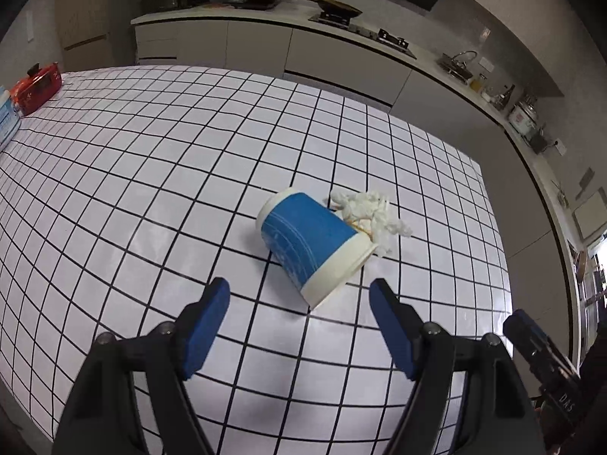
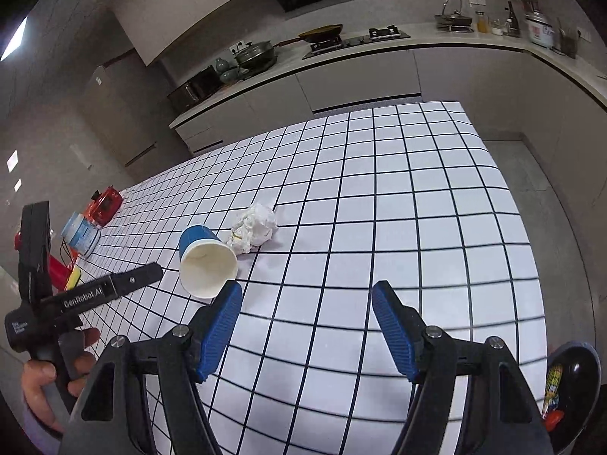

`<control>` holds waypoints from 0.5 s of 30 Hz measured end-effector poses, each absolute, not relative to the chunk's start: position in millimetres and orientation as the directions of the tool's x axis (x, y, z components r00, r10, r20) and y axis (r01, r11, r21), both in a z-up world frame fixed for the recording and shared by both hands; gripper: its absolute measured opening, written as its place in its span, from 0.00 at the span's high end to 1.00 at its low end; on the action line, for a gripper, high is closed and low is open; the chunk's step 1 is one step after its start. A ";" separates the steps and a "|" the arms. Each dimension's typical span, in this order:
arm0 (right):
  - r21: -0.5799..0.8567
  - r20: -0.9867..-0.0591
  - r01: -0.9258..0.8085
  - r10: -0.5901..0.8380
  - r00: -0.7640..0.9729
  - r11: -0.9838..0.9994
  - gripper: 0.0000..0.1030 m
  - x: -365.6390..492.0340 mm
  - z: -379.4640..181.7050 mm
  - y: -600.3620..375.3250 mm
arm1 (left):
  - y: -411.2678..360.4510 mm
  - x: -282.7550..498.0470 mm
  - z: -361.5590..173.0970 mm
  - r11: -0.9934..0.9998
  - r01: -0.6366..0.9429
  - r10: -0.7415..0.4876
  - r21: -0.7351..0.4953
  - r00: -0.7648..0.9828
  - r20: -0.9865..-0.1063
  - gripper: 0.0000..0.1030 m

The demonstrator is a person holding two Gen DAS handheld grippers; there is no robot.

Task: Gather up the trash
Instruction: 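Move both tools back over the island toward the blue cup and tissue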

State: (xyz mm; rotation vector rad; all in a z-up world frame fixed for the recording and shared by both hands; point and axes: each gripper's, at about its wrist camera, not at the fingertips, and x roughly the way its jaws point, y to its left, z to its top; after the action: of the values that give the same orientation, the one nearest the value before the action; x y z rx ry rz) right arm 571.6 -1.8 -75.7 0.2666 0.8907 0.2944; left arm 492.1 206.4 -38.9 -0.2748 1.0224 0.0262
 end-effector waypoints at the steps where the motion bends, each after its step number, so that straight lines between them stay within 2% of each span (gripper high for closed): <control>1: 0.351 -0.722 -0.143 0.365 0.588 0.925 0.29 576.9 -78.0 -3.6 | 202.2 497.5 -39.4 0.964 -0.154 -0.106 -0.215 0.521 -0.847 0.25; 11: 0.370 -0.721 -0.126 0.370 0.586 0.921 0.29 600.5 -86.7 -26.3 | 190.1 535.1 -56.0 0.959 -0.239 -0.010 -0.151 0.505 -0.863 0.24; 15: 0.372 -0.724 -0.128 0.374 0.580 0.919 0.29 607.9 -90.4 -26.1 | 191.3 536.1 -64.0 0.962 -0.237 -0.008 -0.139 0.482 -0.876 0.24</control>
State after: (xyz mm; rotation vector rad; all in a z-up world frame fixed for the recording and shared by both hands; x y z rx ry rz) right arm 607.9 -26.1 -90.4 0.2943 0.9083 0.2980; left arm 536.1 191.3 -64.0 -0.2552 1.0618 0.1415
